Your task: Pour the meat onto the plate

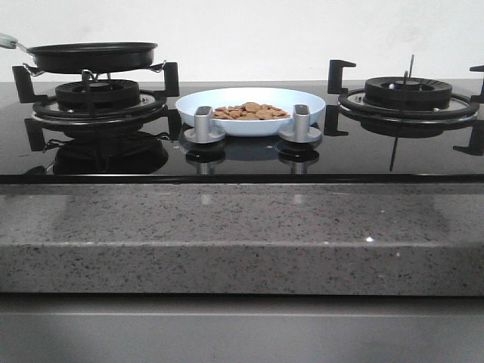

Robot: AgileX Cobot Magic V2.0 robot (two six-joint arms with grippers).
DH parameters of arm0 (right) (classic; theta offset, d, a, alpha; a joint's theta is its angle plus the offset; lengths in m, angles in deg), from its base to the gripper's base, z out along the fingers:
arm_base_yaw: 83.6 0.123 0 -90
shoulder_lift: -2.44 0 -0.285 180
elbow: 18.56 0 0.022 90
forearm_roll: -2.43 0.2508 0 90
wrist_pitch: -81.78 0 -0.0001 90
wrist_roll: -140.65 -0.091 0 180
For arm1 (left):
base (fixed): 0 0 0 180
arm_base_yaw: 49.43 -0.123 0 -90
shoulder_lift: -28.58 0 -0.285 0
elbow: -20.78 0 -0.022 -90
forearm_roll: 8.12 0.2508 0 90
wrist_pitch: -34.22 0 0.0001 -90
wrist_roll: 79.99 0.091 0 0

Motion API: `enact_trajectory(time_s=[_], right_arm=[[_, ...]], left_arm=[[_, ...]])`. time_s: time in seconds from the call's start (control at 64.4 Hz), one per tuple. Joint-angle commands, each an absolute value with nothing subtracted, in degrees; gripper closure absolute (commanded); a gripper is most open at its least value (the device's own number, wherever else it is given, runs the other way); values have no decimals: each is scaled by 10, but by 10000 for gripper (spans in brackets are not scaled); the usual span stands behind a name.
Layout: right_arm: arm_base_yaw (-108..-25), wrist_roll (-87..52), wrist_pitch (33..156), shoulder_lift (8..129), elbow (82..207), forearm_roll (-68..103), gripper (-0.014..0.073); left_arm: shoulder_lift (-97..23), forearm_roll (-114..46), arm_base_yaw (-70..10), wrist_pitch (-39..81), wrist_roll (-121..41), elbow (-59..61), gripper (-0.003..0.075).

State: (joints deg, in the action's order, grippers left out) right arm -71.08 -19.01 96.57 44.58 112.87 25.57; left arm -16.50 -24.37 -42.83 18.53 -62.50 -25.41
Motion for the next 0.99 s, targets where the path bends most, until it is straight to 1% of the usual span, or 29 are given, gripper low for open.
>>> enact_trajectory(time_s=[0.0, 0.078, 0.14, 0.42, 0.575, 0.73, 0.855, 0.979], right_arm=[[-712, -184, 923, 445, 1145, 258, 654], [-712, -184, 923, 445, 1145, 258, 654], [-712, -184, 923, 445, 1145, 258, 654], [-712, -184, 923, 445, 1145, 258, 654], [-712, -184, 923, 445, 1145, 258, 654], [-712, -184, 923, 444, 1145, 258, 654], [-712, -184, 923, 444, 1145, 258, 654], [-712, -184, 922, 444, 1145, 258, 654]], left_arm=[[-135, -185, -424, 256, -685, -259, 741], [-95, -97, -424, 266, -777, -288, 741], [-52, -65, -424, 269, -803, -318, 741], [140, -68, -425, 241, -800, -451, 741], [213, -81, -445, 224, -800, -505, 741], [220, -100, -482, 239, -800, -545, 741], [220, -107, -489, 270, -800, -570, 741], [219, -105, -489, 255, -800, -569, 741]])
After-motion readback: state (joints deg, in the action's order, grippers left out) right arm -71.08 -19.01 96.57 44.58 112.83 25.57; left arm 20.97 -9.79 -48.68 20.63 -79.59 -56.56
